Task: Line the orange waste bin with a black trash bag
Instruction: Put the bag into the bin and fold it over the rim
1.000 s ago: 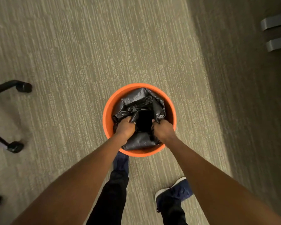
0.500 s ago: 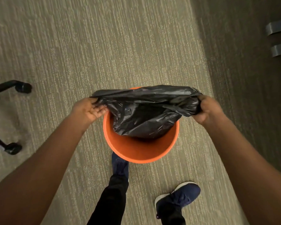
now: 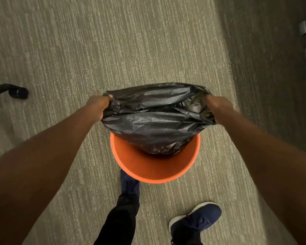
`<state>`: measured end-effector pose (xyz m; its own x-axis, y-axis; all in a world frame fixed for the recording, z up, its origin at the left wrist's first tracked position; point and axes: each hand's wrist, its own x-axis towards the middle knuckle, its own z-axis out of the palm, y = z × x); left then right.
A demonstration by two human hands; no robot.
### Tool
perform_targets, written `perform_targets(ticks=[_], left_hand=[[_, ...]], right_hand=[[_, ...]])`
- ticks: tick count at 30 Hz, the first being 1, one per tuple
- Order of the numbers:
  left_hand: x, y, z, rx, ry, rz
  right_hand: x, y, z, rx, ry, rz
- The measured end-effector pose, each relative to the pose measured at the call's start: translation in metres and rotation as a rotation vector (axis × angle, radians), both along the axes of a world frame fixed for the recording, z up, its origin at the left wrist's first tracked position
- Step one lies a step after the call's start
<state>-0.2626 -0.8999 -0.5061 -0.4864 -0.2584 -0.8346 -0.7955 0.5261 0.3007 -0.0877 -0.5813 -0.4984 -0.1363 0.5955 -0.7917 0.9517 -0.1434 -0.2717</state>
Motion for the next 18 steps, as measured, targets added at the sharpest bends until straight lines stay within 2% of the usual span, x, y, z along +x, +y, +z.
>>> perform_targets(ticks=[8,13,18], left_hand=[[0.043,-0.046,-0.022,-0.13,-0.382,-0.222],[0.068,-0.067,-0.015,-0.084,-0.379,-0.248],[0.093,-0.081,-0.001,0.056,-0.291,-0.15]], right_hand=[[0.048,-0.007,-0.035,-0.182,-0.165,0.064],[0.084,-0.017,-0.029,-0.271,-0.118,-0.004],[0.114,-0.028,-0.007,-0.369,-0.045,-0.119]])
